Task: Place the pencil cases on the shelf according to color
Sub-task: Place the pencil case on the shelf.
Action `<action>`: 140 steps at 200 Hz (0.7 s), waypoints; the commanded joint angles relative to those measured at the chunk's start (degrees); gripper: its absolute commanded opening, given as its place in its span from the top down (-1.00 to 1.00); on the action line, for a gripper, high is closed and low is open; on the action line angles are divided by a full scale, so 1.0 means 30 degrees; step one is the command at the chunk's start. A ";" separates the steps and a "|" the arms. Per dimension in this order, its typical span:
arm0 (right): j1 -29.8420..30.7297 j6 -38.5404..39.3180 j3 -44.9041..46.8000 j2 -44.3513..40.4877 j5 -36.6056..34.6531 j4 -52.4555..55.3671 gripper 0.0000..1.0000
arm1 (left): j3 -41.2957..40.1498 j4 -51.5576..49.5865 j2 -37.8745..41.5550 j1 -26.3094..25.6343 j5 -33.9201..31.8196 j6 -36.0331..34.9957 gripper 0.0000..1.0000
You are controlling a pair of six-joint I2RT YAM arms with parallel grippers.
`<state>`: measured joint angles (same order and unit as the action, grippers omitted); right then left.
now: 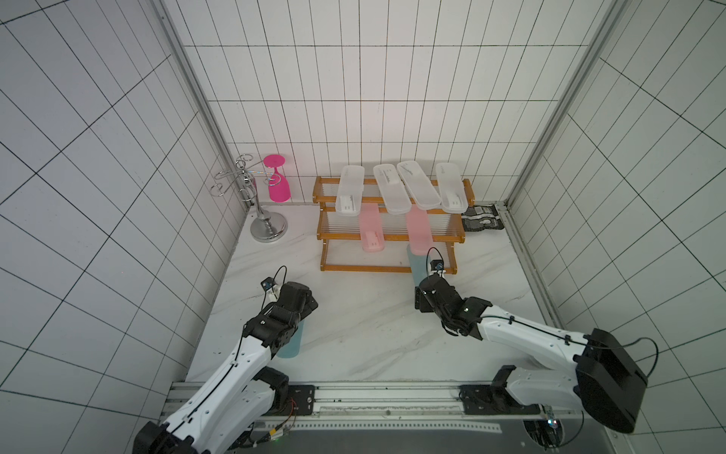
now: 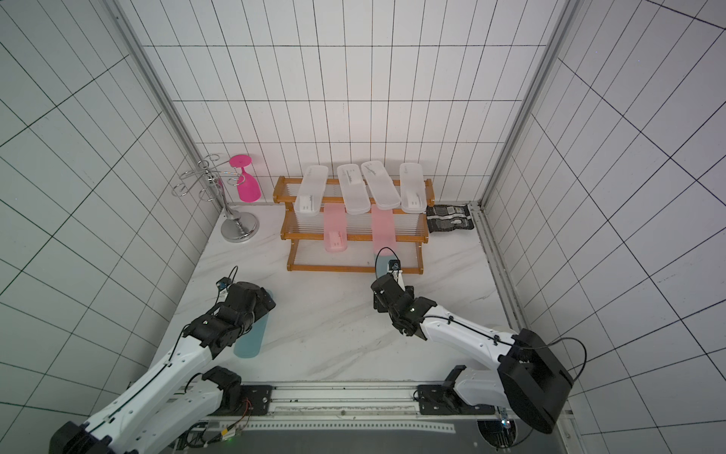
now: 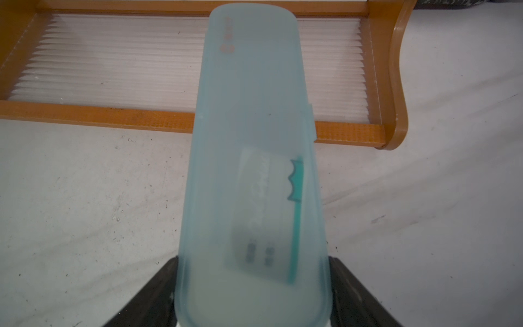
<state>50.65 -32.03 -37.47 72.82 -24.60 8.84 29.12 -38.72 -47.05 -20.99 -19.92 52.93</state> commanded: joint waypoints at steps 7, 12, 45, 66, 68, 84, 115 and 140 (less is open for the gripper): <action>-0.0520 0.0388 -0.0044 0.0915 -0.0077 -0.2141 0.00 | -0.0302 0.0797 -0.0200 0.0252 -0.0335 -0.0181 -0.97; -0.0605 0.0337 -0.0073 0.1123 -0.0156 -0.2297 -0.01 | -0.0329 0.0890 -0.0246 0.0309 -0.0317 -0.0198 -0.97; -0.1143 0.0708 0.0069 0.2315 0.0794 -0.4175 0.01 | -0.0567 0.1335 -0.0711 0.0596 0.0062 -0.0415 -0.97; -0.1298 0.0804 -0.0205 0.3003 0.0856 -0.4645 0.01 | -0.0662 0.1501 -0.0877 0.0768 0.0100 -0.0531 -0.97; -0.1320 0.0804 -0.0241 0.3076 0.0827 -0.4668 0.01 | -0.0679 0.1544 -0.0887 0.0782 0.0106 -0.0554 -0.97; -0.1412 0.0934 -0.0579 0.3604 0.0689 -0.4837 0.02 | -0.0743 0.1774 -0.1086 0.1012 0.0275 -0.0642 -0.97; -0.1473 0.0996 -0.1142 0.4585 -0.0050 -0.5041 0.05 | -0.0758 0.2057 -0.1394 0.1325 0.0430 -0.0560 -0.97; -0.1476 0.0982 -0.1378 0.5147 -0.0716 -0.5346 0.07 | -0.0798 0.2296 -0.1622 0.1597 0.0702 -0.0452 -0.97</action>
<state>46.83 -29.74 -38.15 86.91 -23.27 -4.56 27.29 -33.89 -51.35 -17.04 -18.70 51.96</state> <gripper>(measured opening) 0.761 0.984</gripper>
